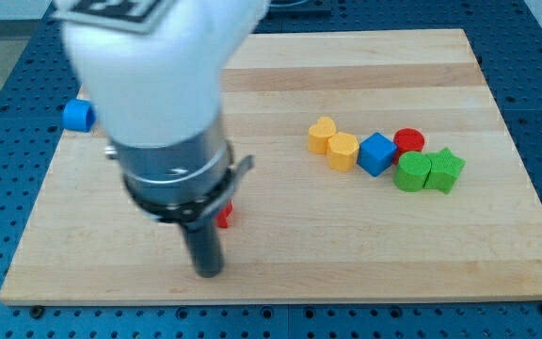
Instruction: Push the red star up and left a bit
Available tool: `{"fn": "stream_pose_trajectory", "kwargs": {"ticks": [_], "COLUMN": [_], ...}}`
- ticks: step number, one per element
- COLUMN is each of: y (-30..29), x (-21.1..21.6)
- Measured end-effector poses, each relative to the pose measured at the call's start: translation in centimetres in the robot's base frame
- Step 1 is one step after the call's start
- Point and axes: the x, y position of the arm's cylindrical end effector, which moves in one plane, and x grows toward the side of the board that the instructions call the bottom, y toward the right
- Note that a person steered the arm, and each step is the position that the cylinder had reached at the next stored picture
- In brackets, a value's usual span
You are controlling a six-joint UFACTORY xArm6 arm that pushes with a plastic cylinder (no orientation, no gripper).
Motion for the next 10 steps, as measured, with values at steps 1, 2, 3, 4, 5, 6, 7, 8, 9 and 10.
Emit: {"fn": "stream_pose_trajectory", "kwargs": {"ticks": [1,2,3,4,5,6,7,8,9,10], "y": [-4.4,-2.7,0.0,2.5,3.8,3.7,3.7,3.4,1.6,1.6], "x": [0.0,-0.4,-3.8,-4.4,-4.1,-4.4,-7.2,-10.1,-11.1,-11.3]}}
